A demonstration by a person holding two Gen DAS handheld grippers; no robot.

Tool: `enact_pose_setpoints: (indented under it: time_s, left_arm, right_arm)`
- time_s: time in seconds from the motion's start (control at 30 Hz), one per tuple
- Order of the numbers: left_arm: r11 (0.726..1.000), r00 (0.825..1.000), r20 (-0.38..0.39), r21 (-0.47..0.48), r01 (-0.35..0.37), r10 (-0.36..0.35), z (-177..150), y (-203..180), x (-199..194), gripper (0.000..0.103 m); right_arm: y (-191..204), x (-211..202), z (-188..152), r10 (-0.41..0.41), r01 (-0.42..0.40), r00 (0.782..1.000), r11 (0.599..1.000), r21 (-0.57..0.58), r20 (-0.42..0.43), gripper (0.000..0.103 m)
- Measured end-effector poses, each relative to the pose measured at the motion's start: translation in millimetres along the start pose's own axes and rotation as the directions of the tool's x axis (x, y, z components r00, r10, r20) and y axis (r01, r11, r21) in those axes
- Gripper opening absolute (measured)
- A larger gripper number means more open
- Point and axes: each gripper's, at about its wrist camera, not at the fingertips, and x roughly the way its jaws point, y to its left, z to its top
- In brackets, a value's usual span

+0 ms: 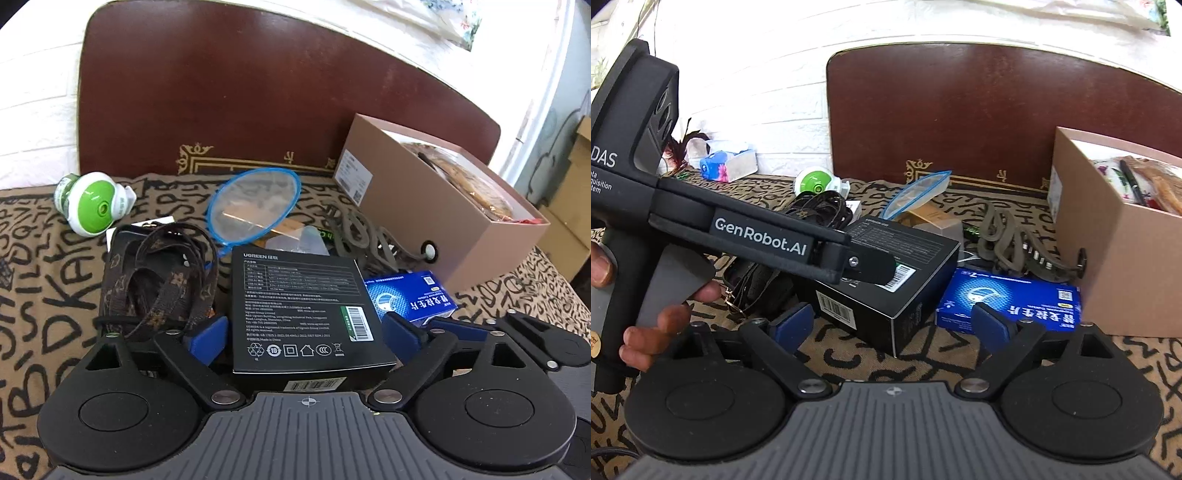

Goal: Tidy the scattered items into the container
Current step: 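Lower the left gripper onto the black UGREEN box and close it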

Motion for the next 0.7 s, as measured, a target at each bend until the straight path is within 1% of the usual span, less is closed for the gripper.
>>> enact_pose_setpoints:
  time_s: [0.07,0.13,0.2,0.27,0.33,0.37,0.4,0.47,0.57,0.7]
  left_arm:
    - [1.000,1.000,-0.026,-0.007,-0.005,0.005,1,3,8,0.095]
    - [0.999,0.999,-0.048,-0.030,0.014,-0.015,2,8,15,0.096]
    - [0.999,0.998,-0.050,-0.038,0.022,-0.024,3,8,18,0.097]
    - [0.999,0.999,-0.048,-0.022,0.023,-0.024,4,7,19,0.097]
    - [1.000,0.998,-0.052,-0.012,0.021,-0.022,5,6,19,0.096]
    - [1.000,0.998,-0.054,-0.010,0.015,-0.016,5,6,19,0.090]
    - [1.000,0.998,-0.056,-0.013,0.009,-0.010,5,6,18,0.088]
    - [1.000,0.998,-0.062,-0.017,0.003,-0.004,5,4,14,0.087]
    - [1.000,0.998,-0.068,0.002,-0.014,0.014,2,-5,5,0.088]
    - [0.999,0.997,-0.079,0.024,-0.022,0.023,-8,-17,-12,0.088]
  right_arm:
    - [1,6,1,0.004,-0.004,1.000,1.000,-0.008,-0.010,0.090]
    - [1,11,2,0.013,-0.013,1.000,1.000,-0.012,-0.018,0.085]
    - [1,18,2,0.025,-0.025,0.999,1.000,-0.017,-0.027,0.082]
    - [0,24,3,0.051,-0.052,0.998,0.998,-0.027,-0.031,0.079]
    - [0,29,3,0.062,-0.063,0.997,0.998,-0.025,-0.040,0.070]
    - [1,30,3,0.061,-0.062,0.997,0.998,-0.026,-0.043,0.070]
    - [2,29,3,0.058,-0.060,0.997,0.998,-0.031,-0.044,0.069]
    - [2,26,2,0.061,-0.063,0.997,0.997,-0.034,-0.049,0.069]
    - [0,17,2,0.083,-0.084,0.995,0.996,-0.020,-0.062,0.067]
    - [0,-4,-4,0.115,-0.117,0.991,0.993,-0.029,-0.074,0.064]
